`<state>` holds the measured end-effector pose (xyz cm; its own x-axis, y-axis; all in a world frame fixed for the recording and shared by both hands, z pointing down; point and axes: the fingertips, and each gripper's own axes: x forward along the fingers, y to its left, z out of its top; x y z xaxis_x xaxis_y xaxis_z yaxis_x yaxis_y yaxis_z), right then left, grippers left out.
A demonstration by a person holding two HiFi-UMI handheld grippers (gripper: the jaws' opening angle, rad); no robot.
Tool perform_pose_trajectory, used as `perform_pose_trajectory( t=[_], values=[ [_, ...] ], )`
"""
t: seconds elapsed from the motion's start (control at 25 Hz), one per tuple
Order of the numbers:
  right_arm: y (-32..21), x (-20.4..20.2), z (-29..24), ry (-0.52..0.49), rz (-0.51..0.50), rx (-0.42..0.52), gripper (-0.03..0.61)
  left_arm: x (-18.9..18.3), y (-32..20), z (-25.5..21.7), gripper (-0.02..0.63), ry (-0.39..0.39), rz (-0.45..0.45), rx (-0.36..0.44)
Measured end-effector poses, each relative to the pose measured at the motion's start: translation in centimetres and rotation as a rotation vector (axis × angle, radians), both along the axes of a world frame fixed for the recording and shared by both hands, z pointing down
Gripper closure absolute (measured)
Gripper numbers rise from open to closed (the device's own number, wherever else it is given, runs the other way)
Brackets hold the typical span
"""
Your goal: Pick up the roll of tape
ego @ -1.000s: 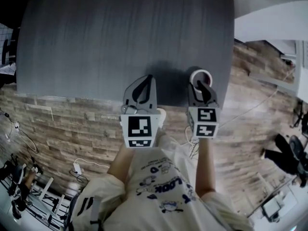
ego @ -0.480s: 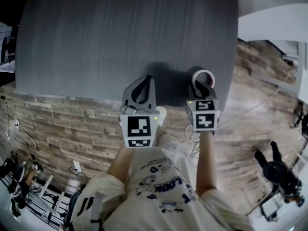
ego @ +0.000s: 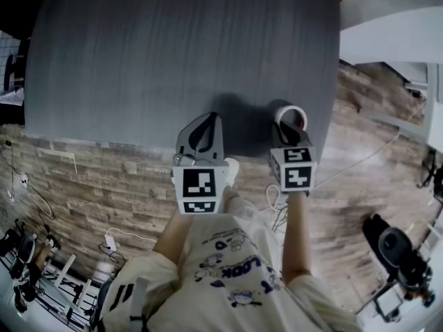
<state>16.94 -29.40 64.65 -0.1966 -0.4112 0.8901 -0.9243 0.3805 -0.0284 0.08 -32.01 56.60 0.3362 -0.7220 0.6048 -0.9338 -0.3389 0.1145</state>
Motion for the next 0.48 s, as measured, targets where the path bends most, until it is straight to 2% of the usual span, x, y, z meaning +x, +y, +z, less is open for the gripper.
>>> perform_pose_trajectory(
  t=[0.12, 0.48],
  values=[
    [-0.3, 0.4, -1.3, -0.01, 0.021, 0.03, 0.541, 0.4, -0.3, -0.9, 0.612, 0.004, 0.006, 0.02],
    [-2.5, 1.6, -7.1, 0.0, 0.062, 0.212, 0.541, 1.2, -2.3, -5.8, 0.612, 0.023, 0.014, 0.136]
  ],
)
